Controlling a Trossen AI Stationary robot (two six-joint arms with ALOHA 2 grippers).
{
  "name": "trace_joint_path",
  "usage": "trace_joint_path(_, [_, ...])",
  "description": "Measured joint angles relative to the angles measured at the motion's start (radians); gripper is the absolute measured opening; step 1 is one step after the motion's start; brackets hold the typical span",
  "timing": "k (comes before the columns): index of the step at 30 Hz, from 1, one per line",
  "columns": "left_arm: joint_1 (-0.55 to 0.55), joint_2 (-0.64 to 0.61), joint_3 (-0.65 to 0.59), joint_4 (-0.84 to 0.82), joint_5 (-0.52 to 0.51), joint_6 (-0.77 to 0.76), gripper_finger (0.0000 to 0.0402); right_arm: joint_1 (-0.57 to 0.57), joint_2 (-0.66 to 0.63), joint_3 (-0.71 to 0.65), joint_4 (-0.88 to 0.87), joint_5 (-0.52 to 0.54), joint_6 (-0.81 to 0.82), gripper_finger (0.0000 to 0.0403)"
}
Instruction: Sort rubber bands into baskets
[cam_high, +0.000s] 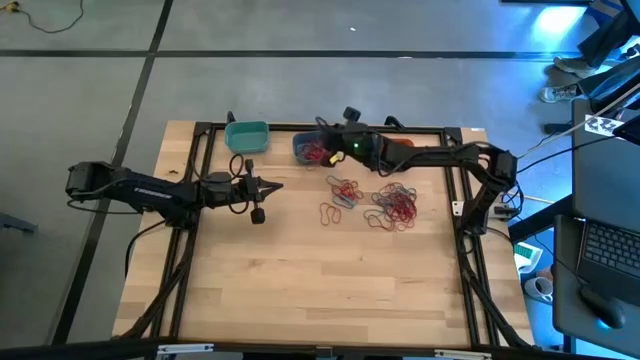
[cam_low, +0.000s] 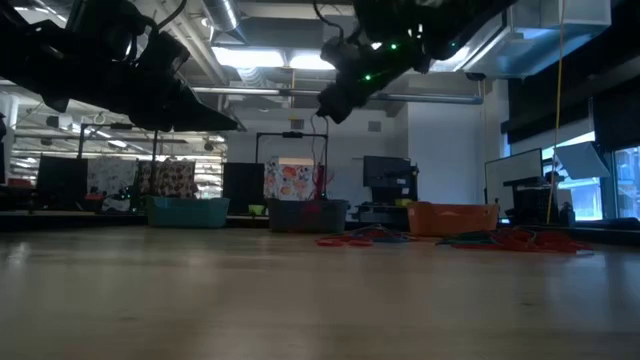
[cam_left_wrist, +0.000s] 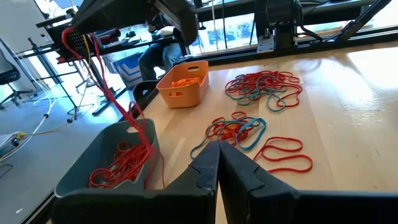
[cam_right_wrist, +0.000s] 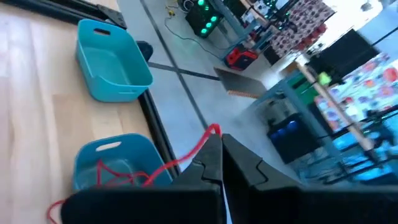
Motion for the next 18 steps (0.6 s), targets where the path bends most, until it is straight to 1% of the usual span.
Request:
trace_joint_path(7, [0.0,0.0,0.0,0.0,0.0,0.0,0.0005,-0.079,0.0,0.0,-0.005,-0.109,0.13,0.0005])
trace_joint_path(11, [0.0,0.0,0.0,0.0,0.0,0.0,0.0005,-0.117,0.001,0.0,-0.013,-0.217,0.245,0.0005])
trace_joint_path(14, [0.0,0.0,0.0,0.0,0.0,0.0,0.0005,-0.138,0.021,0.0,-0.049,-0.257,0.314,0.0006])
trace_joint_path(16, [0.0,0.0,0.0,-0.002,0.0,0.001,0.0005,-0.148,0.043,0.0,-0.06,-0.274,0.327,0.0014])
trace_joint_path(18, [0.0,0.0,0.0,-0.005,0.0,0.008,0.0005,-0.159,0.058,0.0,-0.083,-0.288,0.348,0.0034])
